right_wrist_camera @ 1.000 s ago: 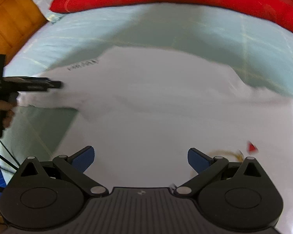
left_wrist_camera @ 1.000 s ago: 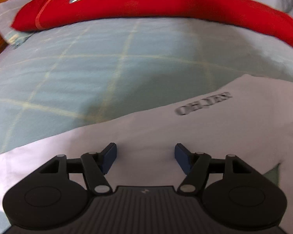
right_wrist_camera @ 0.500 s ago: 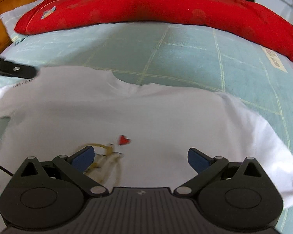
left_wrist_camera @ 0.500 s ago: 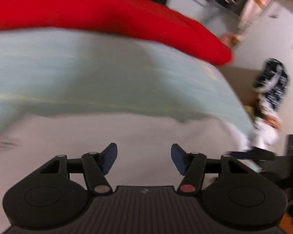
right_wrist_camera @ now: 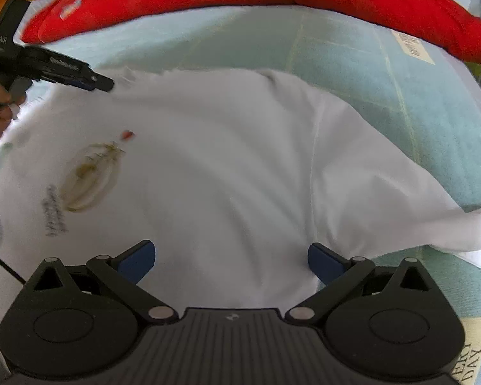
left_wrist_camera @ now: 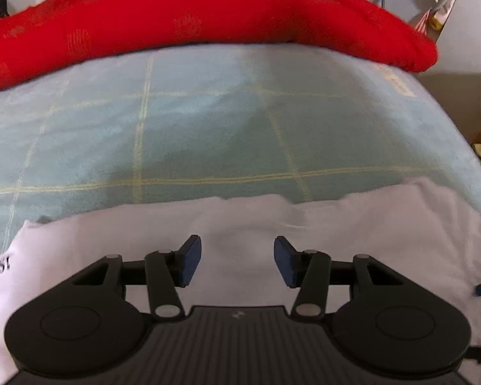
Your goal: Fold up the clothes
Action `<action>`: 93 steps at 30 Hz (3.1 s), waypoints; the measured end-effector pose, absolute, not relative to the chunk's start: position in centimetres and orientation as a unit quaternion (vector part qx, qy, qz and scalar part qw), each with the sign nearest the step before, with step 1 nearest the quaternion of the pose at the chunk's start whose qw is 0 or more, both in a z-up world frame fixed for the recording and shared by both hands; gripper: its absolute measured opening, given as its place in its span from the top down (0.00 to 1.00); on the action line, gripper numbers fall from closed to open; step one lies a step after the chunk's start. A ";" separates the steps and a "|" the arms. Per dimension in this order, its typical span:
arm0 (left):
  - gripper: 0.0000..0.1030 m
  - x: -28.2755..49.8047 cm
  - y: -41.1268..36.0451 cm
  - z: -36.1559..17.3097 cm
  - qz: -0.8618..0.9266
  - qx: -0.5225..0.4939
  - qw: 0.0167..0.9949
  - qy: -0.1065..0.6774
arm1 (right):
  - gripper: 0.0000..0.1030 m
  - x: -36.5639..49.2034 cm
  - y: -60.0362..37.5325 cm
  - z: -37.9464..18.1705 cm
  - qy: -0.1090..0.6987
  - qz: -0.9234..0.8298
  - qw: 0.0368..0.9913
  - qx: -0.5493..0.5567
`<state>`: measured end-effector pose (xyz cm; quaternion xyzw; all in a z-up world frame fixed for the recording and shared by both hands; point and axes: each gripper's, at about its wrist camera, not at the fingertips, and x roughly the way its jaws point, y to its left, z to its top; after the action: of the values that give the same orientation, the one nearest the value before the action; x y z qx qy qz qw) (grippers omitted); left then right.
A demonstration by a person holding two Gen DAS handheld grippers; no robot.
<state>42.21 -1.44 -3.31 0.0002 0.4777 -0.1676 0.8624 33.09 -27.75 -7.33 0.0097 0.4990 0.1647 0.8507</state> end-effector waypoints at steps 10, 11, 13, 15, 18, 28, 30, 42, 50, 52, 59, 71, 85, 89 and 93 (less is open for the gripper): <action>0.35 38.9 -4.5 -6.8 -0.160 -0.003 0.839 0.520 | 0.00 29.8 -29.5 -9.6 0.515 0.206 0.831 0.046; 0.33 39.0 -4.6 -6.9 -0.162 -0.003 0.839 0.520 | 0.00 29.5 -30.2 -9.3 0.520 0.202 0.828 0.054; 0.33 38.9 -5.0 -6.2 -0.166 -0.007 0.841 0.515 | 0.00 28.9 -31.5 -8.6 0.531 0.193 0.822 0.074; 0.33 38.8 -5.4 -5.5 -0.171 -0.013 0.843 0.510 | 0.00 28.9 -33.2 -8.1 0.541 0.152 0.822 0.096; 0.33 38.8 -6.0 -4.8 -0.185 -0.021 0.843 0.504 | 0.00 28.6 -38.0 -7.1 0.518 0.089 0.832 0.176; 0.33 39.1 -7.2 -5.7 -0.213 0.007 0.824 0.525 | 0.00 27.4 -54.1 -7.6 0.379 -0.127 0.848 0.349; 0.33 39.2 -7.2 -5.8 -0.216 0.010 0.821 0.528 | 0.00 26.8 -56.6 -8.7 0.350 -0.139 0.833 0.404; 0.31 40.0 -7.5 -6.3 -0.224 0.012 0.815 0.535 | 0.00 24.8 -62.7 -14.2 0.175 -0.179 0.772 0.584; 0.31 40.5 -7.1 -6.6 -0.229 -0.003 0.811 0.538 | 0.00 25.6 -65.7 -15.3 0.136 -0.177 0.769 0.599; 0.31 40.5 -7.1 -6.6 -0.231 -0.003 0.810 0.538 | 0.00 25.8 -66.3 -15.5 0.134 -0.172 0.766 0.605; 0.31 40.7 -6.9 -6.6 -0.238 -0.003 0.808 0.539 | 0.01 26.1 -65.8 -14.5 0.185 -0.157 0.731 0.638; 0.27 40.6 -7.3 -6.7 -0.235 0.001 0.810 0.538 | 1.00 23.1 -67.3 -18.9 0.173 -0.191 0.653 0.712; 0.27 40.3 -8.0 -6.6 -0.231 0.022 0.808 0.542 | 1.00 25.1 -66.6 -18.1 0.162 -0.201 0.709 0.656; 0.27 40.3 -8.0 -6.4 -0.234 0.026 0.807 0.542 | 0.99 24.4 -66.2 -16.9 0.170 -0.226 0.725 0.628; 0.27 40.1 -7.8 -6.5 -0.236 0.023 0.808 0.540 | 0.97 22.0 -65.5 -15.7 0.174 -0.258 0.732 0.607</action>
<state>40.15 -7.75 -6.46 0.0233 0.5396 -0.2356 0.8079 21.97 -65.51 -15.66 0.6067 0.1742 -0.2576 0.7316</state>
